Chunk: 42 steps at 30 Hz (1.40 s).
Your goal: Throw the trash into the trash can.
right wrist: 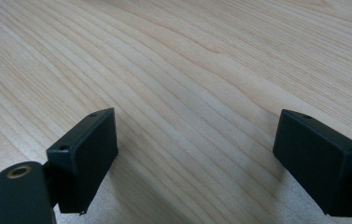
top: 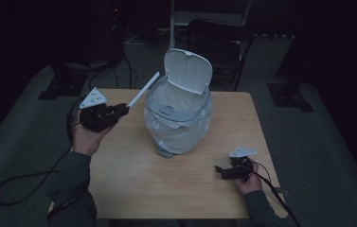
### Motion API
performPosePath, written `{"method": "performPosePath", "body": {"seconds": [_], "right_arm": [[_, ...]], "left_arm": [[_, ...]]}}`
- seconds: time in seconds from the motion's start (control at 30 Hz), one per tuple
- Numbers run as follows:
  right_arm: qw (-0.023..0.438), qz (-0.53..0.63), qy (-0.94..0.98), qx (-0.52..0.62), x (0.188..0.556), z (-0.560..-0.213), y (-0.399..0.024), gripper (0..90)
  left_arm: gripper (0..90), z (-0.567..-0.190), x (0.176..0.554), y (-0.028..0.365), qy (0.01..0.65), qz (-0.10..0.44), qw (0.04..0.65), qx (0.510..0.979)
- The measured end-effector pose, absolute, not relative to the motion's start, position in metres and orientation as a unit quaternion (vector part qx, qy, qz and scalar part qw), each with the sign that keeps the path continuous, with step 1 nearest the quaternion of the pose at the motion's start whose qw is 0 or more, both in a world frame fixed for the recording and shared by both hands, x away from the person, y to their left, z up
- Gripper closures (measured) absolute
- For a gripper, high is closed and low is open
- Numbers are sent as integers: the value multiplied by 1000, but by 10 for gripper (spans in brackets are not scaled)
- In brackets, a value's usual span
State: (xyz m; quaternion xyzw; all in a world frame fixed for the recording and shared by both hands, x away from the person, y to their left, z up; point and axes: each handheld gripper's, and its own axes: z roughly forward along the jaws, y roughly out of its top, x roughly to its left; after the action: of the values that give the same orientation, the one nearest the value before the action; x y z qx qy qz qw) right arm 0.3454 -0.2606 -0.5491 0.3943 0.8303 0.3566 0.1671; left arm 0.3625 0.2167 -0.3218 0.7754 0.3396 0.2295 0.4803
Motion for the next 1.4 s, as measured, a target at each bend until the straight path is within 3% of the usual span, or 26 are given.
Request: {"method": "performPosePath", "body": {"seconds": [1.4], "right_arm": [[167, 357, 830, 394, 345, -549, -261, 128]], "left_arm": [[800, -307, 394, 192, 295, 197, 486, 799]]}}
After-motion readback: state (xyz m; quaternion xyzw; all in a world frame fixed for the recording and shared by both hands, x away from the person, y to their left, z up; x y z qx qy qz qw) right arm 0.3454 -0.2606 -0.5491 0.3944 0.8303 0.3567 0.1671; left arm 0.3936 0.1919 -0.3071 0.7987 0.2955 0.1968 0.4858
